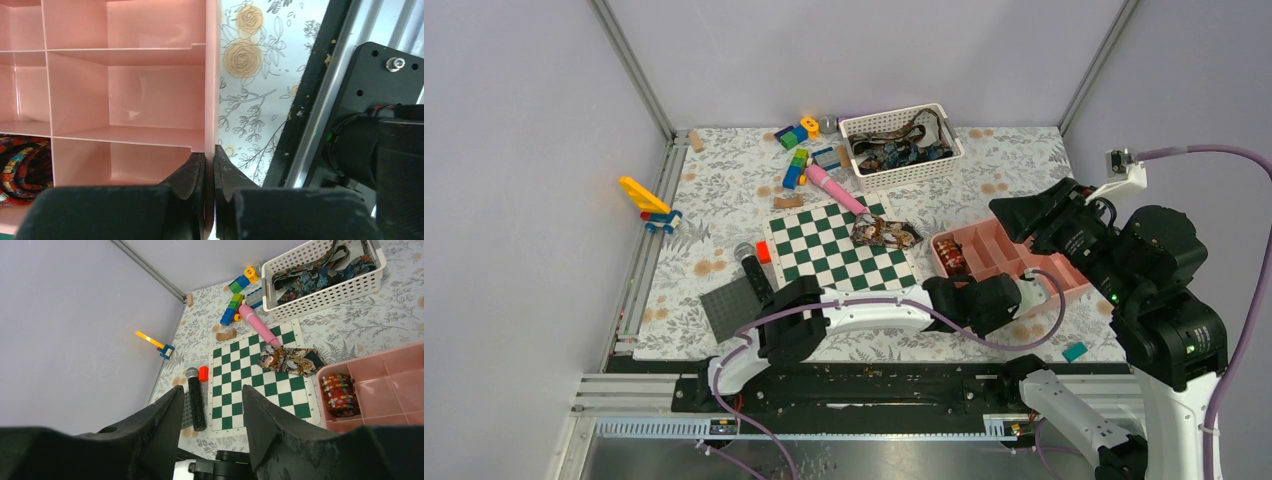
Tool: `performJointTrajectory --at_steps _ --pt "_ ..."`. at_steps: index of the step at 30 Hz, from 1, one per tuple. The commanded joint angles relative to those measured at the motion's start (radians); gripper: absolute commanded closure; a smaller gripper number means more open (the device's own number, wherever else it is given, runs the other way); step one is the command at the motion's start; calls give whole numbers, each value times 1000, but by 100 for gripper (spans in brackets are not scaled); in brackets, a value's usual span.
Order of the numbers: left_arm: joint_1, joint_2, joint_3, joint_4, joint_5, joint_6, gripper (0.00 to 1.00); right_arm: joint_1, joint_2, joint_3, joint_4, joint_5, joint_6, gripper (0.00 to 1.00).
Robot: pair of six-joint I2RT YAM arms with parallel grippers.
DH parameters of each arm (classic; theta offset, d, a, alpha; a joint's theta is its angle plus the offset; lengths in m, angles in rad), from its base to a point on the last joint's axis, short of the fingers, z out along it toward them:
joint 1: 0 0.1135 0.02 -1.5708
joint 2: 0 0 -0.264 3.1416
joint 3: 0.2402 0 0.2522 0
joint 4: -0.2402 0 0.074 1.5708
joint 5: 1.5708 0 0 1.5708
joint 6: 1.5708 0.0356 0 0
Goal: Roll the ties
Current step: Place the storage box at the corner of the board.
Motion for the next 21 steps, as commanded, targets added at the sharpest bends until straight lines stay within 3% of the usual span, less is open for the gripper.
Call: performJointTrajectory --at_steps 1,3,9,14,21 --pt "-21 15 83 140 28 -39 100 -3 9 -12 27 -29 12 46" --pt "-20 32 97 133 30 -49 99 -3 11 -18 28 -32 14 45" --pt "-21 52 111 118 33 -54 72 -3 11 -30 27 -27 14 45" --pt "-20 28 116 95 31 -57 62 -3 14 -24 28 -14 12 44" --pt "-19 -171 -17 92 -34 -58 54 -3 93 213 3 54 22 44"
